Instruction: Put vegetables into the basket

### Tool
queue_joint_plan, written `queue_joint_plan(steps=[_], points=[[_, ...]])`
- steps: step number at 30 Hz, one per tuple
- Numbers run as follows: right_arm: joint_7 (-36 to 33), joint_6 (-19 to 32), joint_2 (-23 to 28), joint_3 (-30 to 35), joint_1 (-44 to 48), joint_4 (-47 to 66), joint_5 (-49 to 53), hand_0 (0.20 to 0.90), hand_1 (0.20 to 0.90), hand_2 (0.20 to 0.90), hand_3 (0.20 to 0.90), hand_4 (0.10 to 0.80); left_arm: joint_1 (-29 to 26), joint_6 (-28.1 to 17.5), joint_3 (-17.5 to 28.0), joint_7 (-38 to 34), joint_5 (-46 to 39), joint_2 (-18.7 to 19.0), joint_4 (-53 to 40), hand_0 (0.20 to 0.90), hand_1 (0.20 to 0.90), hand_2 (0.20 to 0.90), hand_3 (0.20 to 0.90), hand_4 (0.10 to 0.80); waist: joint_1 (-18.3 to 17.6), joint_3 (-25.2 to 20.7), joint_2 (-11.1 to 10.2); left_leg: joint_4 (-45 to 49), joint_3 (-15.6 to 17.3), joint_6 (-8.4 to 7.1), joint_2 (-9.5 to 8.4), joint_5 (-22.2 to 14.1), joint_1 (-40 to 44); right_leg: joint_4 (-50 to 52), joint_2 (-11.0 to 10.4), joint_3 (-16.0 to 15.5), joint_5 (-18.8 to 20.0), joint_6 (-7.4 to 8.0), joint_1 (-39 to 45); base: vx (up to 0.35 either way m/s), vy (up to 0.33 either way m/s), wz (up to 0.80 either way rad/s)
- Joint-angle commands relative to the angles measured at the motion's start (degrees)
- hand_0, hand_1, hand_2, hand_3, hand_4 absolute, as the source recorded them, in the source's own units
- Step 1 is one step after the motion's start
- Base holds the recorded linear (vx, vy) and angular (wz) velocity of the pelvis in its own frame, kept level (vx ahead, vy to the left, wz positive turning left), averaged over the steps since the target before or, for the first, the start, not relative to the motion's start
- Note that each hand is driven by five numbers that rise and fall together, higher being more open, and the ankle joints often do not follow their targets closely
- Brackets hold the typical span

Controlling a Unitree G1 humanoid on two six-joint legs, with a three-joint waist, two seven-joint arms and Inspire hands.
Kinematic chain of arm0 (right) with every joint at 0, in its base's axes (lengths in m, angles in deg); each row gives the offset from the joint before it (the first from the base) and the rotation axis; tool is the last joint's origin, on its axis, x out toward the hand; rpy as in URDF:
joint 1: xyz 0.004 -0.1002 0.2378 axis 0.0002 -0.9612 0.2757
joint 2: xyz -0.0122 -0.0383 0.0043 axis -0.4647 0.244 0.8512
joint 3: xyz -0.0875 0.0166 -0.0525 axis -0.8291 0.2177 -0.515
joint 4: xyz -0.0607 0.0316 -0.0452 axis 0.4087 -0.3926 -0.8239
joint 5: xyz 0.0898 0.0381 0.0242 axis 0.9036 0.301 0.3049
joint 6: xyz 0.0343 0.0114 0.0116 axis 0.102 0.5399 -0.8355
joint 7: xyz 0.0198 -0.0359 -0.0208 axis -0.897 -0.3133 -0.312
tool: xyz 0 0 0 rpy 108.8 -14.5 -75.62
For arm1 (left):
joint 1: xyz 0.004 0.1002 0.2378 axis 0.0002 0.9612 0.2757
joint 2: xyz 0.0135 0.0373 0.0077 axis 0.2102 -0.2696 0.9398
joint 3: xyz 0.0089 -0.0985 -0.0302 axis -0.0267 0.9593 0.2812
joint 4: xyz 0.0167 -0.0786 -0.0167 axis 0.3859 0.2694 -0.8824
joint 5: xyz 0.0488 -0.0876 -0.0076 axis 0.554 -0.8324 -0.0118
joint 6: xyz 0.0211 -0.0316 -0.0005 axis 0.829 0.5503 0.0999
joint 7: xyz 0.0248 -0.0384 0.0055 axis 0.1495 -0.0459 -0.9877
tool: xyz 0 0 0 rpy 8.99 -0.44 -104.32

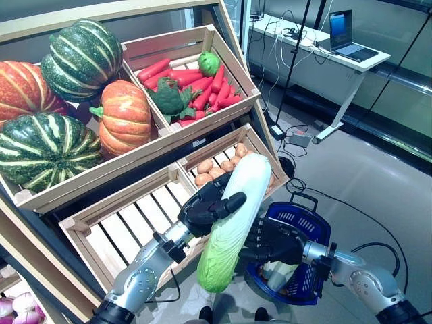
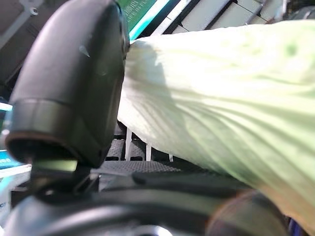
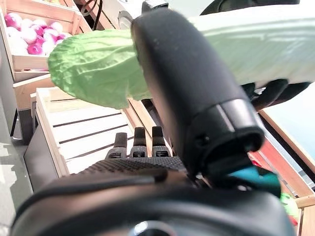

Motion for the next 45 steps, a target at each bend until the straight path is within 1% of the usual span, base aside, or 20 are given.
queue_joint_plan(steps=[1, 3, 7, 13, 17, 18, 19, 23, 24, 26, 31, 33, 36, 38, 41, 42, 43, 44, 45], points=[[4.4, 0.4, -3.8, -2.7, 4.9, 3.7, 9.2, 0.9, 0.9, 0.9, 0.9, 0.8, -9.5, -8.3, -0.2, 4.5, -7.8, -5.9, -5.1, 0.3, 0.3, 0.3, 0.3, 0.4, -0.1, -4.0, -1.4, 0.4, -1.0, -1.37, -0.63, -6.6, 2.6, 0.1, -2.9, -1.4, -0.6, 3.24, 2.6, 0.0, 0.0, 0.0], [4.2, -0.3, -6.1, -4.0, 5.5, 2.4, 11.3, 0.9, 0.9, 0.9, 0.9, 0.8, -10.0, -8.8, -0.6, 5.1, -8.8, -7.6, -4.5, 0.3, 0.3, 0.3, 0.3, 0.4, 0.1, -4.1, -1.4, 0.4, -1.3, -1.33, -0.65, -6.7, 2.7, 0.1, -2.8, -1.4, -0.7, 3.12, 2.8, 0.0, 0.0, 0.0], [4.2, -0.4, -9.0, -6.1, 5.8, 1.7, 13.0, 0.9, 0.9, 0.9, 0.9, 0.8, -10.2, -8.9, -1.3, 5.7, -9.6, -9.4, -4.3, 0.3, 0.3, 0.3, 0.3, 0.4, 0.4, -4.1, -1.4, 0.4, -1.5, -1.4, -0.6, -6.8, 2.7, 0.1, -2.8, -1.4, -1.0, 3.02, 2.9, 0.0, 0.0, 0.0], [7.2, -1.5, -11.4, -7.1, 5.8, 0.5, 16.1, 0.9, 0.9, 0.9, 0.9, 0.8, -10.0, -6.1, -0.9, 9.5, -13.7, -10.8, -3.9, 0.3, 0.3, 0.3, 0.3, 0.4, 0.6, -4.3, -1.4, 0.4, -1.7, -1.45, -0.66, -6.9, 2.7, 0.1, -2.8, -1.4, -1.1, 2.93, 3.0, 0.0, 0.0, 0.0], [9.1, -1.3, -13.1, -8.3, 6.5, -0.1, 18.1, 0.9, 0.9, 0.9, 0.9, 0.8, -10.5, -4.4, -1.9, 11.7, -17.1, -11.9, -3.8, 0.3, 0.3, 0.3, 0.3, 0.4, 0.7, -3.9, -1.5, 0.4, -1.7, -1.47, -0.69, -7.0, 2.8, 0.1, -2.9, -1.3, -1.1, 2.86, 3.1, 0.0, 0.0, 0.0], [9.2, -1.3, -13.3, -8.5, 6.6, -0.1, 18.2, 0.9, 0.9, 0.9, 0.9, 0.8, -10.6, -4.1, -2.0, 11.9, -17.3, -12.1, -3.7, 0.3, 0.3, 0.3, 0.3, 0.4, 0.7, -3.9, -1.5, 0.4, -1.7, -1.47, -0.69, -7.0, 2.9, 0.1, -2.9, -1.3, -1.1, 2.85, 3.1, 0.0, 0.0, 0.0], [10.1, -1.3, -14.5, -9.4, 6.7, -0.3, 18.1, 0.9, 0.9, 0.9, 0.9, 0.8, -10.5, -2.9, -2.3, 12.5, -18.1, -12.9, -3.6, 0.3, 0.3, 0.3, 0.3, 0.4, 0.8, -3.8, -1.5, 0.4, -1.8, -1.47, -0.71, -7.2, 3.0, 0.1, -2.9, -1.2, -1.3, 2.82, 3.3, 0.0, 0.0, 0.0], [11.0, -2.2, -15.5, -10.5, 6.8, -0.5, 17.3, 0.9, 0.9, 0.9, 0.9, 0.8, -10.2, -0.9, -3.0, 12.2, -19.3, -13.8, -3.2, 0.3, 0.3, 0.3, 0.3, 0.4, 0.9, -3.9, -1.5, 0.4, -1.8, -1.47, -0.73, -7.3, 3.2, 0.1, -2.9, -1.0, -1.4, 2.8, 3.5, 0.0, 0.0, 0.0], [11.1, -2.3, -15.6, -10.7, 6.8, -0.5, 17.1, 0.9, 0.9, 0.9, 0.9, 0.8, -10.2, -0.5, -3.1, 12.1, -19.5, -13.9, -3.2, 0.3, 0.3, 0.3, 0.3, 0.4, 0.9, -3.9, -1.5, 0.4, -1.8, -1.47, -0.73, -7.3, 3.3, 0.1, -2.9, -1.0, -1.4, 2.8, 3.6, 0.0, 0.0, 0.0], [12.6, -3.2, -15.7, -11.6, 7.0, -0.4, 16.2, 0.9, 0.9, 0.9, 0.9, 0.8, -9.8, 1.6, -3.8, 13.0, -19.7, -14.2, -2.2, 0.3, 0.3, 0.3, 0.3, 0.4, 0.9, -4.0, -1.5, 0.4, -1.8, -1.46, -0.7, -7.3, 3.3, 0.1, -2.8, -0.9, -1.5, 2.75, 3.6, 0.0, 0.0, 0.0], [15.2, -4.6, -15.2, -12.7, 7.2, 0.2, 13.9, 0.9, 0.9, 0.9, 0.9, 0.8, -9.0, 3.4, -4.5, 13.2, -18.6, -14.0, -1.0, 0.3, 0.3, 0.3, 0.3, 0.4, 1.0, -3.9, -1.5, 0.4, -1.9, -1.44, -0.68, -7.3, 3.2, 0.1, -2.8, -0.8, -1.5, 2.71, 3.5, 0.0, 0.0, 0.0], [15.1, -4.8, -15.0, -13.1, 7.3, 0.5, 13.2, 0.9, 0.9, 0.9, 0.9, 0.8, -8.8, 3.7, -4.7, 12.5, -17.2, -14.0, -0.9, 0.3, 0.3, 0.3, 0.3, 0.4, 1.1, -4.0, -1.5, 0.4, -1.9, -1.47, -0.66, -7.2, 3.1, 0.1, -2.8, -0.8, -1.5, 2.7, 3.4, 0.0, 0.0, 0.0], [15.3, -4.9, -13.5, -13.3, 7.4, 0.8, 12.2, 0.9, 0.9, 0.9, 0.9, 0.8, -8.3, 4.0, -4.9, 11.6, -11.4, -12.7, 0.0, 0.3, 0.3, 0.3, 0.3, 0.4, 1.3, -4.2, -1.4, 0.4, -2.1, -1.5, -0.61, -7.1, 3.0, 0.1, -2.8, -0.9, -1.5, 2.76, 3.4, 0.0, 0.0, 0.0], [15.1, -4.8, -13.1, -13.3, 7.3, 0.9, 12.4, 0.9, 0.9, 0.9, 0.9, 0.8, -8.2, 4.3, -4.9, 11.4, -10.8, -12.4, 0.0, 0.3, 0.3, 0.3, 0.3, 0.4, 1.3, -4.2, -1.4, 0.4, -2.2, -1.52, -0.62, -7.0, 2.9, 0.1, -2.8, -0.9, -1.5, 2.79, 3.3, 0.0, 0.0, 0.0], [15.5, -4.9, -11.5, -12.6, 7.6, 1.1, 13.5, 0.9, 0.9, 0.9, 0.9, 0.8, -8.1, 5.1, -4.2, 10.3, -9.7, -10.8, 0.5, 0.3, 0.3, 0.3, 0.3, 0.4, 1.4, -4.4, -1.2, 0.4, -2.4, -1.45, -0.67, -6.9, 2.9, 0.1, -2.8, -0.9, -1.4, 2.83, 3.3, 0.0, 0.0, 0.0], [15.5, -5.0, -11.3, -12.6, 7.7, 1.2, 13.6, 0.813, 0.813, 0.813, 0.813, 0.742, -8.1, 5.3, -4.1, 10.0, -9.7, -10.7, 0.5, 0.3, 0.3, 0.3, 0.3, 0.4, 1.4, -4.4, -1.2, 0.4, -2.4, -1.45, -0.67, -6.9, 2.9, 0.1, -2.8, -0.9, -1.4, 2.84, 3.3, 0.0, 0.0, 0.0], [15.5, -5.0, -11.1, -12.6, 7.6, 1.4, 13.7, 0.627, 0.627, 0.627, 0.627, 0.618, -8.0, 5.8, -3.9, 9.6, -9.6, -10.3, 0.6, 0.3, 0.3, 0.3, 0.3, 0.4, 1.4, -4.3, -1.1, 0.4, -2.5, -1.45, -0.67, -6.8, 2.8, 0.1, -2.8, -0.9, -1.3, 2.85, 3.2, 0.0, 0.0, 0.0], [15.4, -5.0, -11.0, -12.6, 7.5, 1.3, 13.6, 0.481, 0.481, 0.481, 0.481, 0.521, -7.9, 6.3, -3.8, 9.1, -9.3, -10.1, 0.7, 0.3, 0.3, 0.3, 0.3, 0.4, 1.4, -4.3, -1.1, 0.4, -2.5, -1.45, -0.67, -6.8, 2.8, 0.1, -2.8, -0.9, -1.3, 2.85, 3.1, 0.0, 0.0, 0.0], [15.2, -4.9, -10.8, -12.6, 7.4, 1.3, 13.4, 0.3, 0.3, 0.3, 0.3, 0.4, -7.8, 6.9, -3.7, 8.3, -8.6, -9.9, 0.9, 0.3, 0.3, 0.3, 0.3, 0.4, 1.4, -4.3, -1.0, 0.4, -2.5, -1.43, -0.67, -6.7, 2.8, 0.1, -2.8, -1.0, -1.2, 2.85, 3.1, 0.0, 0.0, 0.0]])
